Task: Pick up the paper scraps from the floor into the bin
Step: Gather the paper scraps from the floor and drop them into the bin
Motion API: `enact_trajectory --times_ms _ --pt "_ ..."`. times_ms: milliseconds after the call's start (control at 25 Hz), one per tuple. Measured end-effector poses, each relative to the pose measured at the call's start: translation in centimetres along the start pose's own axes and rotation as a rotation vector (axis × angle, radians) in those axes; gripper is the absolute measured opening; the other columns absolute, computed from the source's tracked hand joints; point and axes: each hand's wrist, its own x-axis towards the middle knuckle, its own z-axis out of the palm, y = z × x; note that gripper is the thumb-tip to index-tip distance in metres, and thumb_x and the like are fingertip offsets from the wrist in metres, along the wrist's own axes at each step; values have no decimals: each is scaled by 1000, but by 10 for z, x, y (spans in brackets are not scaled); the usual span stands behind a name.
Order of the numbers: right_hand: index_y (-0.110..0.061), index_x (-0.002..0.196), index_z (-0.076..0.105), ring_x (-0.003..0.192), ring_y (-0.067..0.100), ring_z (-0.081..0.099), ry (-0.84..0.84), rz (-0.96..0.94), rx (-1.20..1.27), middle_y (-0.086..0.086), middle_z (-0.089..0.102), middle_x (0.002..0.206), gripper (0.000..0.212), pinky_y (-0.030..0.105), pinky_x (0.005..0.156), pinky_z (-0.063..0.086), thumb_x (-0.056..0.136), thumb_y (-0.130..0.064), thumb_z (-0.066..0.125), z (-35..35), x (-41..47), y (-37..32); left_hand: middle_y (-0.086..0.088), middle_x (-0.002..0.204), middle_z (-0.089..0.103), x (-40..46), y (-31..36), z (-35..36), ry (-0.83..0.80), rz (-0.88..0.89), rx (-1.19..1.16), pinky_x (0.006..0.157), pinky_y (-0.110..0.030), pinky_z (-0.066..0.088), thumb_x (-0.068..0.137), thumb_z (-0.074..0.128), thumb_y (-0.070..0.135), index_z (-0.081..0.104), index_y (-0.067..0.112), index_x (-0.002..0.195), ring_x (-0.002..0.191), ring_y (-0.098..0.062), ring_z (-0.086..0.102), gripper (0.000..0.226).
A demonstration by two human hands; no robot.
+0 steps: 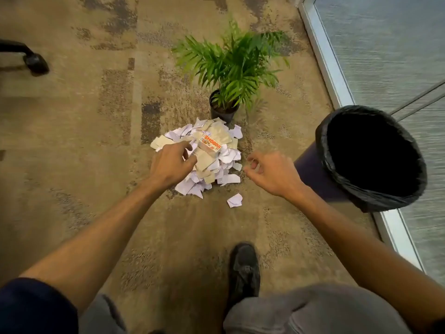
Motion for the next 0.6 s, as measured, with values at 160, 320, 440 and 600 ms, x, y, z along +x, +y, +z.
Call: enact_trajectory --times_ms 160,320,440,600 --pt "-24 111 65 79 7 62 -16 -21 -33 -15 68 89 33 29 69 50 89 -46 52 58 11 34 -2 102 66 30 -17 55 11 92 65 73 -38 52 85 55 36 61 16 115 90 -23 61 36" --pt "-22 108 65 76 8 61 -25 -14 15 -11 68 89 31 26 62 41 89 -44 54 86 28 60 -7 126 60 58 -12 87 -27 182 163 85 -40 50 88 56 33 52 16 132 112 -26 55 47" --pt "-21 100 65 74 13 62 -20 -58 10 -8 65 83 26 27 61 44 88 -43 54 84 46 68 -8 142 49 75 -10 95 -100 237 307 98 -41 41 87 55 29 41 15 142 130 -27 43 59" --pt "-19 99 65 72 17 61 1 -128 -61 -7 64 80 29 32 63 52 87 -43 56 65 78 72 -5 154 30 95 -17 98 -211 269 515 110 -45 25 83 56 28 28 19 149 143 -26 21 72"
